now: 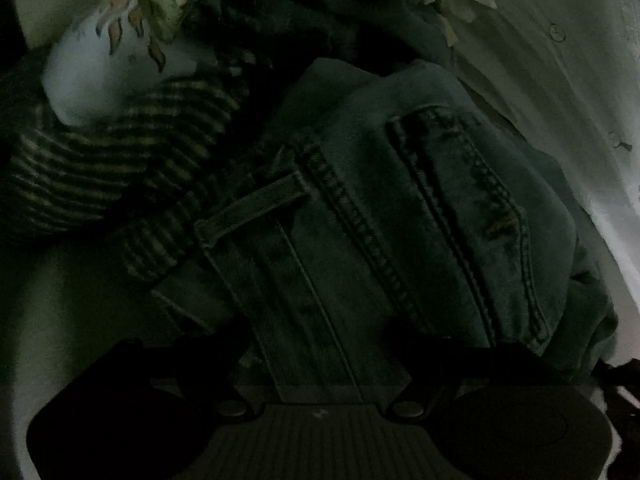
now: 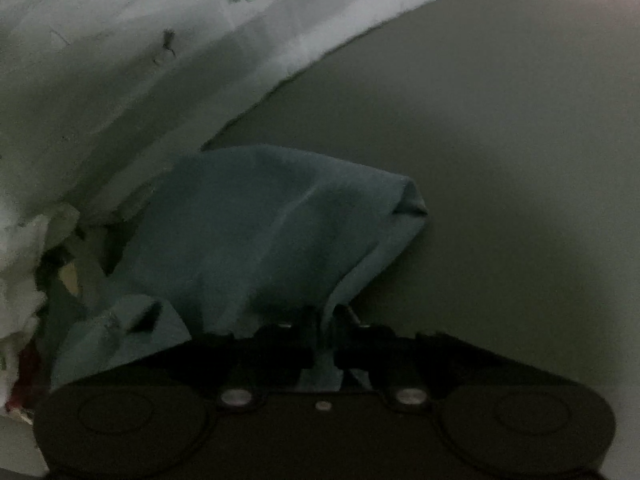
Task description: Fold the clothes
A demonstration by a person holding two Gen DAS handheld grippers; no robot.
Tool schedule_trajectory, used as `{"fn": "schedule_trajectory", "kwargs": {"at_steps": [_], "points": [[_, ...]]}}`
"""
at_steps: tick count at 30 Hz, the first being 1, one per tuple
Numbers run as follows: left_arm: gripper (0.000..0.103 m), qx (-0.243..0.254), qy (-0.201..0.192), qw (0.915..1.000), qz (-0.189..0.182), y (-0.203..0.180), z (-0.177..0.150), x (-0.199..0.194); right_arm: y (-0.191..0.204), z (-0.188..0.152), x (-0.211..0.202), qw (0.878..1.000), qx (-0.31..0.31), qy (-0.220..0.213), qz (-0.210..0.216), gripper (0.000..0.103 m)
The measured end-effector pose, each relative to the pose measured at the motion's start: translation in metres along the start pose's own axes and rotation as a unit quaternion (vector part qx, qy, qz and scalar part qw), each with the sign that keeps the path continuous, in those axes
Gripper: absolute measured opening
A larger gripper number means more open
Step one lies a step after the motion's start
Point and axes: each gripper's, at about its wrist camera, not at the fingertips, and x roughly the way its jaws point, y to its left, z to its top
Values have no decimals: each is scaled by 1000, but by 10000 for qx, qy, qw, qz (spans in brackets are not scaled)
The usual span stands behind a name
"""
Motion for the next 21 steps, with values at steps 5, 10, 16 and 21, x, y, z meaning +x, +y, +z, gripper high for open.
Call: {"fn": "schedule_trajectory", "kwargs": {"at_steps": [5,10,16,21], "points": [[76,44,-235,9997,95,-26,-27,-19,-12,4,-36,9979,-429,-418,231,1],[76,40,-427,9991,-40,-63,-68,-40,-38,37,-96,9709,-1422,-1772,-762,0],[76,239,-487,9985,-111,-118,-108,-48,-109,95,-139,9822,-676,-1752,41,0],[77,927,-670,9934,59,-137,-112,-57,-109,57,-96,9926,-258,-723,938,4]]}}
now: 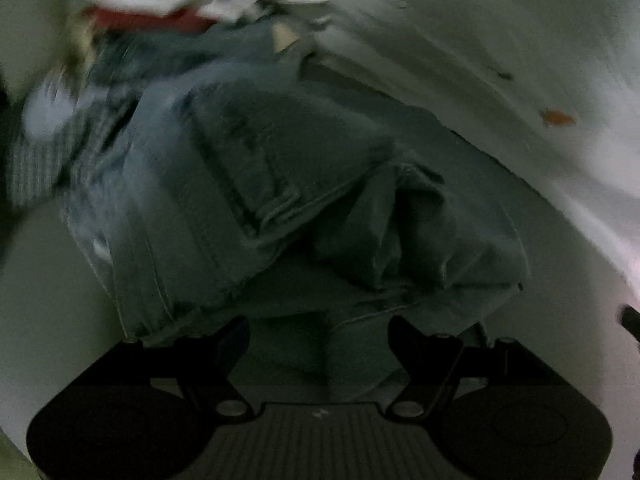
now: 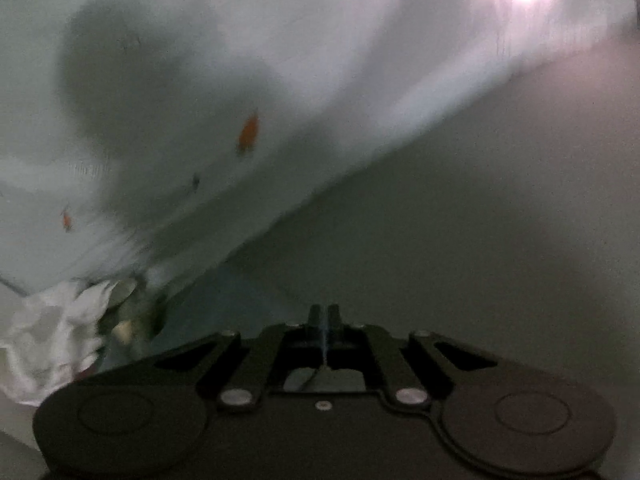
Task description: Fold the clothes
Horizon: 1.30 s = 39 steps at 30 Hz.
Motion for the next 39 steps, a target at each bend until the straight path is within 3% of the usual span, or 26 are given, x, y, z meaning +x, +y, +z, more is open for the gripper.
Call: {"fn": "schedule_trajectory", "kwargs": {"at_steps": [5,10,15,20,21,24,29,32,34,36,39], "points": [[77,696,-20,9965,472,17,17,17,22,-46,53,9972,-22,748,86,6],[77,1284,37,9899,605,33,36,42,42,-66,89,9949,-24,1009,-14,11],[79,1998,-56,9777,650,31,45,57,57,-80,114,9932,-170,1090,-380,17],[79,1855,48,9816,451,39,52,66,57,-76,117,9916,27,1069,-732,27],[79,1757,75,9836,405,41,53,67,61,-77,117,9903,-151,1058,-888,35],[79,1569,121,9870,334,44,54,67,73,-79,115,9842,-690,1012,-1275,43],[79,1184,252,9925,169,52,56,69,73,-83,121,9886,-571,1134,-813,41],[79,1045,309,9940,44,57,57,69,60,-83,117,9928,-123,1133,-364,42],[79,1070,326,9937,26,56,57,70,43,-81,113,9924,304,1191,-38,30],[79,1093,344,9934,45,55,58,71,34,-80,112,9905,323,1330,95,22],[80,1106,380,9931,87,52,59,73,50,-83,115,9891,-401,1415,11,22]]}}
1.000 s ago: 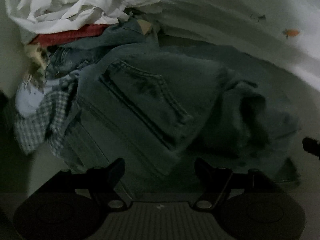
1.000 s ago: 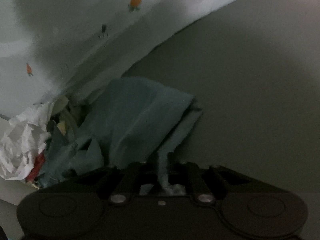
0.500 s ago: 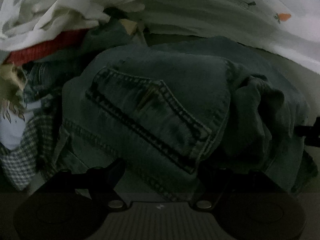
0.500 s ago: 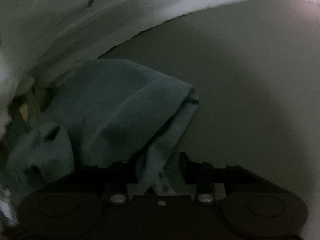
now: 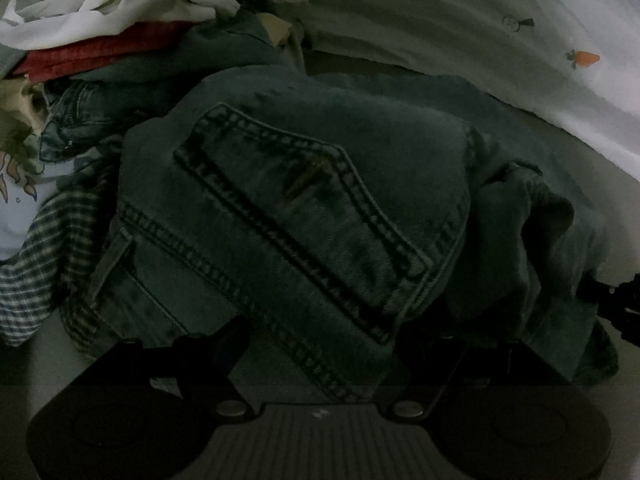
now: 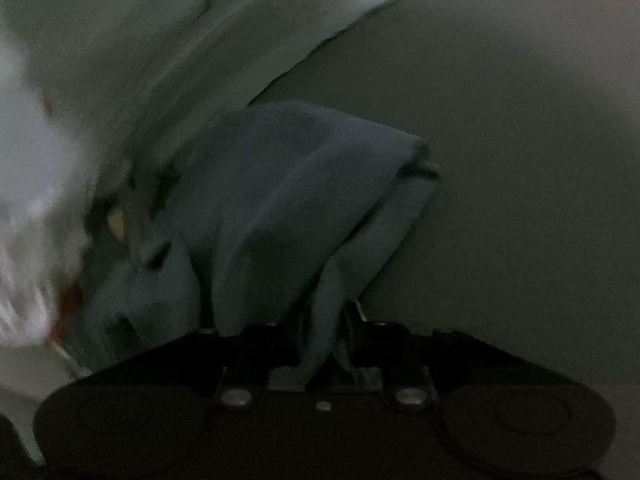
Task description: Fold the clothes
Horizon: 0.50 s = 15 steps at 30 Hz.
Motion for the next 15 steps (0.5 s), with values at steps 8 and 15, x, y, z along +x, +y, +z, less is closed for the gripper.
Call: {"fn": "schedule_trajectory", "kwargs": {"at_steps": [8,15], "points": [[80,-40,49,10000,67,-4,2,0,57,-11,23,9791,-1666,-295,-1127,19],[78,-282,6,9996,62,-9,0,-16,101,-46,9,9006,-3595,-1255,-2098,5]]}}
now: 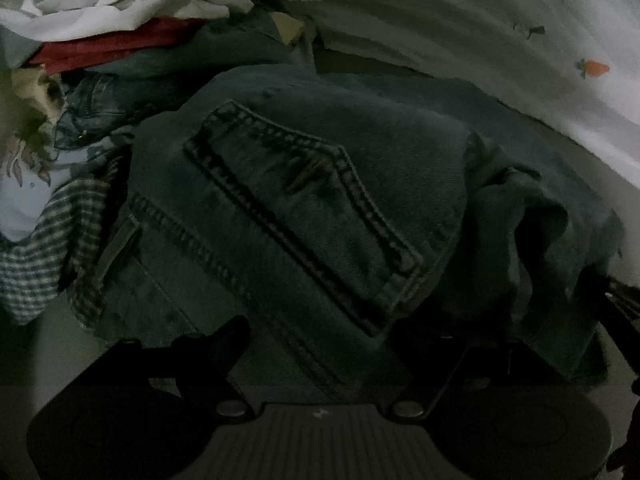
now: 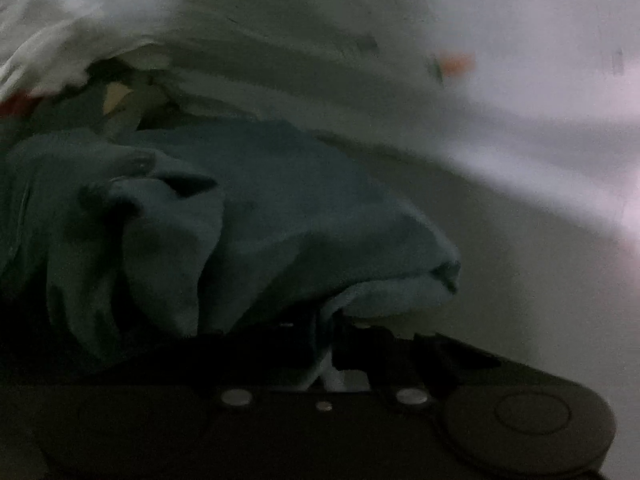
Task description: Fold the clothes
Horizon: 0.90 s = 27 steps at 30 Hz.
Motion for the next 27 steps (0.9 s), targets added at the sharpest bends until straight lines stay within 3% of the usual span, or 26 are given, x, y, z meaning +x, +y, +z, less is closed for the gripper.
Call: {"fn": "schedule_trajectory", "kwargs": {"at_steps": [3,9,10,12,15,18,21,23,25,27], "points": [[77,5,-73,10000,6,-7,-4,-8,-4,-1,-8,9985,-376,-283,-264,5],[77,59,-238,9997,-58,-27,-12,-30,-44,3,-13,9910,-455,-609,-1105,0],[77,101,-270,9996,-74,-31,-14,-33,-53,3,-16,9838,-511,-699,-1572,0],[77,171,-311,9993,-111,-41,-18,-39,-97,1,-23,9546,-727,-934,-2735,0],[77,222,-235,9991,-277,-59,-20,-37,-207,2,-35,9399,242,-507,-3367,0],[77,270,-189,9989,-322,-77,-21,-33,-299,-11,-60,9382,1451,-375,-3119,0],[74,247,-302,9986,-365,-85,-18,-36,-333,-29,-77,9416,2291,-376,-2440,0],[70,274,-424,9981,-351,-86,-16,-42,-336,-38,-77,9402,2893,-377,-1755,2],[68,396,-569,9973,-222,-83,-11,-46,-326,-50,-62,9179,3899,-347,-649,6],[67,560,-693,9960,-85,-77,-4,-48,-315,-58,-43,8786,4752,-273,379,7]]}}
